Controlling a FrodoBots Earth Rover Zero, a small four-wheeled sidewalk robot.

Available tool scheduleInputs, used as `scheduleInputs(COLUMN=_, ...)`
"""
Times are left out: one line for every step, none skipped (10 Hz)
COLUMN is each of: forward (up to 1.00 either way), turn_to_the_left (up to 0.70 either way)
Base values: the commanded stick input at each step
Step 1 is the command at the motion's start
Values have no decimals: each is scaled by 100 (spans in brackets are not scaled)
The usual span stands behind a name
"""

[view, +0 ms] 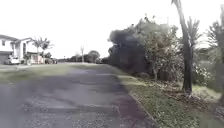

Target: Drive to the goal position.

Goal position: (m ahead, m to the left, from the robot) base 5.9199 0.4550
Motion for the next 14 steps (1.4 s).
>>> scheduleInputs(forward=70, turn_to_the_left=0)
scheduleInputs(forward=70, turn_to_the_left=0)
scheduleInputs(forward=70, turn_to_the_left=0)
scheduleInputs(forward=70, turn_to_the_left=0)
scheduleInputs(forward=70, turn_to_the_left=8)
scheduleInputs(forward=70, turn_to_the_left=30)
scheduleInputs(forward=70, turn_to_the_left=34)
scheduleInputs(forward=70, turn_to_the_left=26)
scheduleInputs(forward=70, turn_to_the_left=3)
scheduleInputs(forward=70, turn_to_the_left=2)
scheduleInputs(forward=70, turn_to_the_left=2)
scheduleInputs(forward=70, turn_to_the_left=2)
scheduleInputs(forward=70, turn_to_the_left=2)
scheduleInputs(forward=70, turn_to_the_left=2)
